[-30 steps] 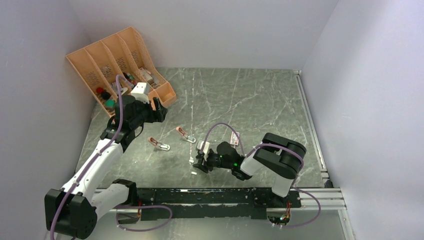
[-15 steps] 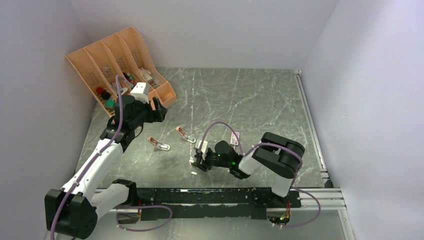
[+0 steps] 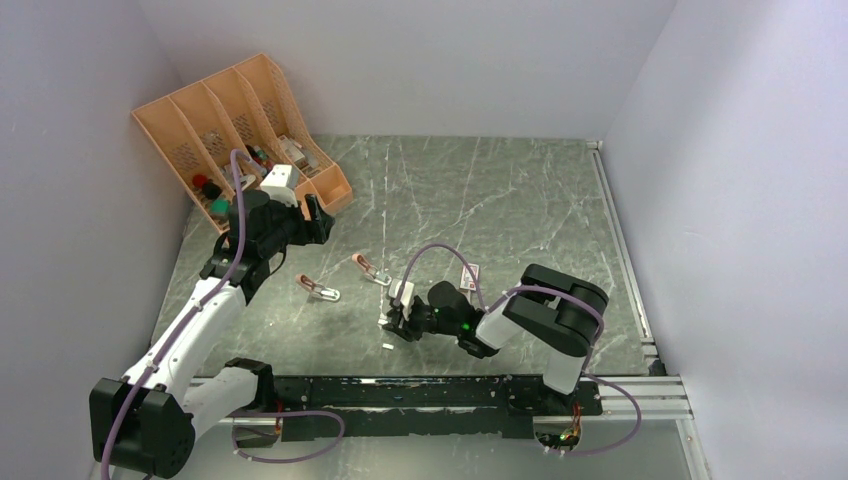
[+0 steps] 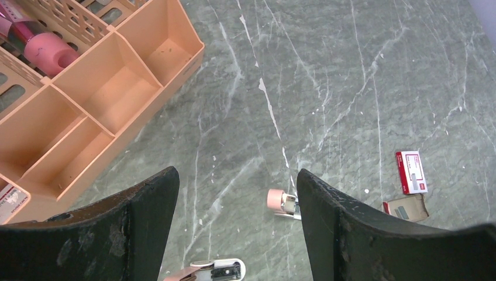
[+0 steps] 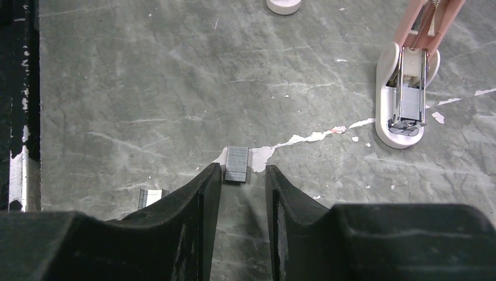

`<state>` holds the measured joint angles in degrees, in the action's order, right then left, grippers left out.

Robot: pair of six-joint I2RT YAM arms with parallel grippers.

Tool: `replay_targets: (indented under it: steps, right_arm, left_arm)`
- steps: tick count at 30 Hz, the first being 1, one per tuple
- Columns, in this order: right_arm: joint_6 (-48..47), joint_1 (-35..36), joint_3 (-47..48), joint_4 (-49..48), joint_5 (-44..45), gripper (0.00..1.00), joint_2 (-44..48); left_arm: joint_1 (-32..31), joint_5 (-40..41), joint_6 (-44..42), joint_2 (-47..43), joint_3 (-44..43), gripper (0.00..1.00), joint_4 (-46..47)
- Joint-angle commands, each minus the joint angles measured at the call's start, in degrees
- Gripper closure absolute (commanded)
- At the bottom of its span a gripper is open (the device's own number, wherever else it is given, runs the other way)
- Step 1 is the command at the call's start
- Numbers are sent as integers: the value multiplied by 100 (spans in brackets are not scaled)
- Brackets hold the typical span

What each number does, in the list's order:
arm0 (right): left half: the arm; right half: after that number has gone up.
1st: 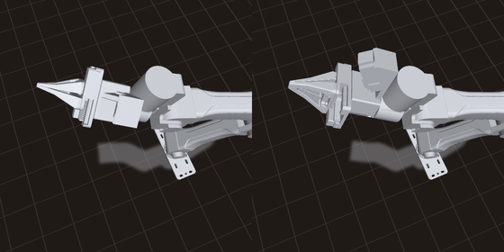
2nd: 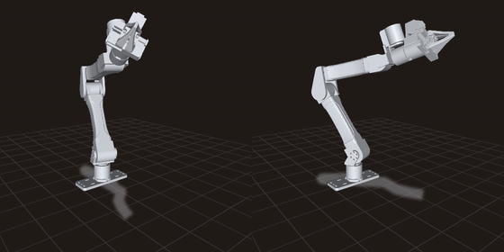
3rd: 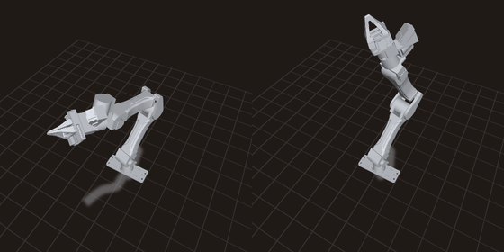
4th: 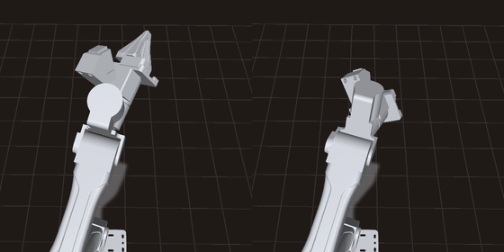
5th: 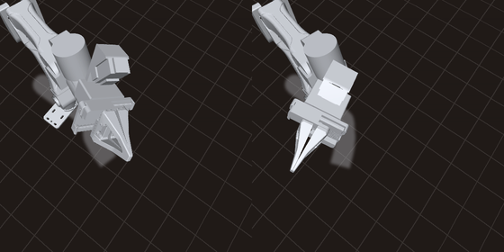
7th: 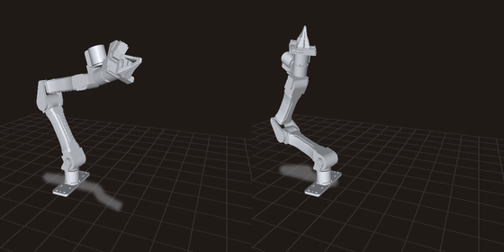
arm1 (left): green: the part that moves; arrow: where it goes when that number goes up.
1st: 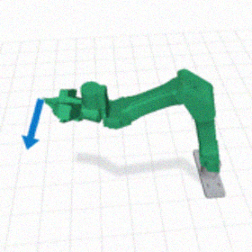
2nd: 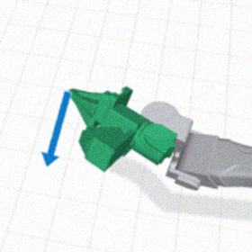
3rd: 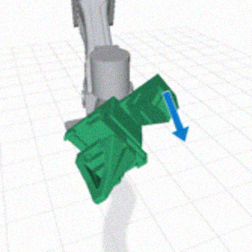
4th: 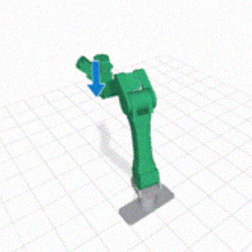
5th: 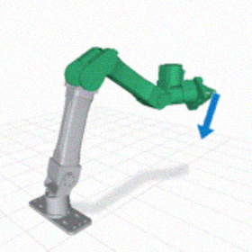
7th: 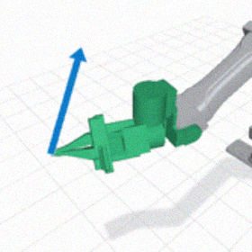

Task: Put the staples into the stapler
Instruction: Pick up the staple from the center of the board.

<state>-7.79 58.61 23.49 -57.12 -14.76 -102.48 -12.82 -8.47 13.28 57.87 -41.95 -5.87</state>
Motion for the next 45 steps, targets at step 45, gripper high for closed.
replay_targets:
  steps: [45]
  right_arm:
    - [-215,6,578,1093,-207,83,483]
  left_arm:
    - [157,1729,2211,-957,1199,11,-554]
